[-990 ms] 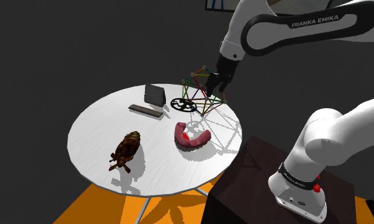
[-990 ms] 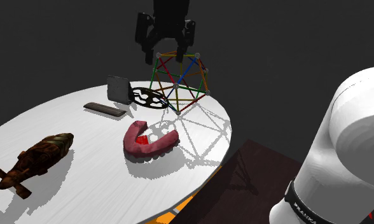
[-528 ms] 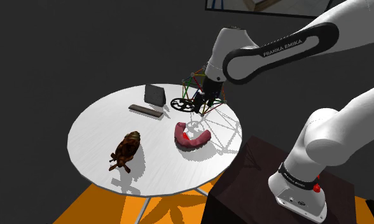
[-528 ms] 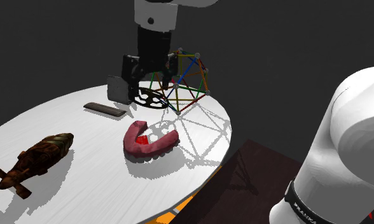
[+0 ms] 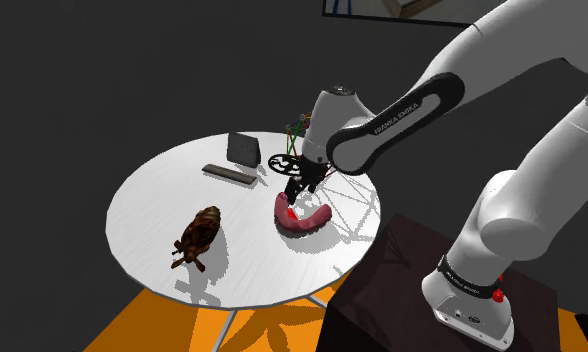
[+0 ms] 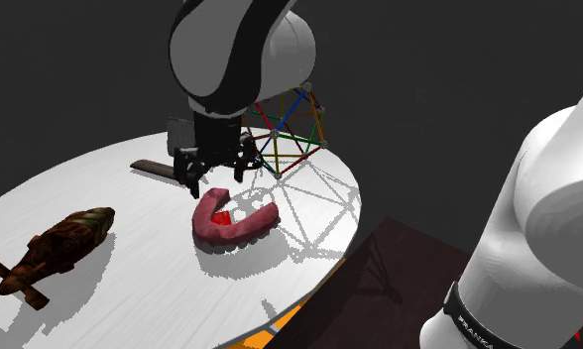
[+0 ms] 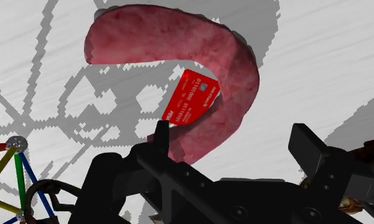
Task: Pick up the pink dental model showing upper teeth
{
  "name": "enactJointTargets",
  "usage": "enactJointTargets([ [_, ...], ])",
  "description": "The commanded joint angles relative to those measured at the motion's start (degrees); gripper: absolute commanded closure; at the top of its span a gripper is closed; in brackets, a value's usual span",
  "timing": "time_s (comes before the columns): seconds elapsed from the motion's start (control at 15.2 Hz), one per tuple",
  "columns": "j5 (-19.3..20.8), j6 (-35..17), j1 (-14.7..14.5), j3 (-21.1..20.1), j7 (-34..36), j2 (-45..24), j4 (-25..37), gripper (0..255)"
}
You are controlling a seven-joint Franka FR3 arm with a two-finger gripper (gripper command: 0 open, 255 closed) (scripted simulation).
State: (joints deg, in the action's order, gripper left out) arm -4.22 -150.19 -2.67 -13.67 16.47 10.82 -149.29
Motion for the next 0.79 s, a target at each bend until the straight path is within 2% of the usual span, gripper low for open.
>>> enactJointTargets([
  [0.0,2.7,-4.4,0.6,-1.3,2.6,-5.5,1.1,0],
  [0.13,6.5,-8.0,1.0,-2.0,6.1,-10.5,2.4,0],
  [0.33,14.5,-12.5,0.2,-1.3,12.8,-18.1,5.0,0],
  [0.4,14.4,-12.6,0.0,-1.0,12.8,-18.1,5.0,0],
  [0.73,18.9,-16.3,-1.5,1.3,16.3,-22.2,5.3,0],
])
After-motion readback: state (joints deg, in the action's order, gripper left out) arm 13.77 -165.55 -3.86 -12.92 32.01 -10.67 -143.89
